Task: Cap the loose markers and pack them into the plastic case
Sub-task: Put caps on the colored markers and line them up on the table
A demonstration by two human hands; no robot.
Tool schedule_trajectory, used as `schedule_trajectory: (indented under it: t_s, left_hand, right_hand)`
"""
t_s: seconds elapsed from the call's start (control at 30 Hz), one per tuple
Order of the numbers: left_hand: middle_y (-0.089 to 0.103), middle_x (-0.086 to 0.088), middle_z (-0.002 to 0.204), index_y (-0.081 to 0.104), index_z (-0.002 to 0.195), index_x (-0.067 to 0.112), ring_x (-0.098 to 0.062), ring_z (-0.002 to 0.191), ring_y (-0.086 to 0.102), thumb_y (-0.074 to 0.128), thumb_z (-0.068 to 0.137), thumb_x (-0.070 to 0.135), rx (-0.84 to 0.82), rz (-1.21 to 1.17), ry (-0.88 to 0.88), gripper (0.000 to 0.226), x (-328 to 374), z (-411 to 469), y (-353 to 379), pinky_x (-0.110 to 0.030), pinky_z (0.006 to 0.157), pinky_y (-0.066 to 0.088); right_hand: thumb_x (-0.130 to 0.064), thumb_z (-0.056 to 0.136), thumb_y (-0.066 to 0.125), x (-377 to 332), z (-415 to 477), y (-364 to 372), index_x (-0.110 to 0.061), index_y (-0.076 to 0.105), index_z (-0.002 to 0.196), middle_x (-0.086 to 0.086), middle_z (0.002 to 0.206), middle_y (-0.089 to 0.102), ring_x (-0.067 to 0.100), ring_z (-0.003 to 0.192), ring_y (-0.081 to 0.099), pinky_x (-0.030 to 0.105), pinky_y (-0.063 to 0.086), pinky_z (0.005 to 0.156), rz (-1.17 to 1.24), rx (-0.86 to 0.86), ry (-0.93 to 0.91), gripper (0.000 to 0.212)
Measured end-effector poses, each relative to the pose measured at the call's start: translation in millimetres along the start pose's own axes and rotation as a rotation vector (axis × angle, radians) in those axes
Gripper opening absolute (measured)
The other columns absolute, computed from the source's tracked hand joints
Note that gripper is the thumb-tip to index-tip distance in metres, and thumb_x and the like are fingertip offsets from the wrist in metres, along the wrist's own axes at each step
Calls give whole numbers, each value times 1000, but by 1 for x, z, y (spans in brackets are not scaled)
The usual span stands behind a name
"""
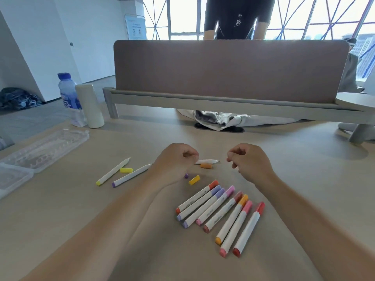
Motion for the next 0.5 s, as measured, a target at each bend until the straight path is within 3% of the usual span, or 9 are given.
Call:
schedule_trajectory:
  t_s: [0.07,0.17,0.3,0.5]
  left_hand:
    - [65,13,104,71,110,25,-13,89,67,55,97,25,-22,52,0,20,-5,20,9,-7,58,47]
    - [64,11,112,70,113,26,-16,88,68,57,96,26,-34,132,-28,22,-12,40,17,-16,63,49]
    - [63,7,109,69,111,24,-14,88,63,58,95,22,-86,272,-37,20,-17,50,23,-20,65,44]
    - [62,6,96,58,89,31,-14,84,58,61,92,24,-114,410,-54,8,-19,56,25,-22,64,43]
  right_hand:
    - [-21,94,59,4,11,3,-19,71,82,-2,81,73,16,76,67,30,52,65,2,-13,7,17]
    - [-23,95,59,4,21,9,-20,71,83,-3,82,72,16,77,67,33,55,70,-2,-42,-4,17]
    - [-26,94,60,2,27,12,-20,71,81,-1,81,73,17,77,67,37,55,73,17,-69,-21,18]
    - [-26,93,61,0,30,18,-18,71,80,0,79,73,18,75,68,37,56,71,23,-118,-30,18]
Point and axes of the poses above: each hand's wrist, its own z-axis towards the middle knuckle, its own y-axis out of the palm, x = y × z, the point moved 2 cm from there along z, towards the middle knuckle
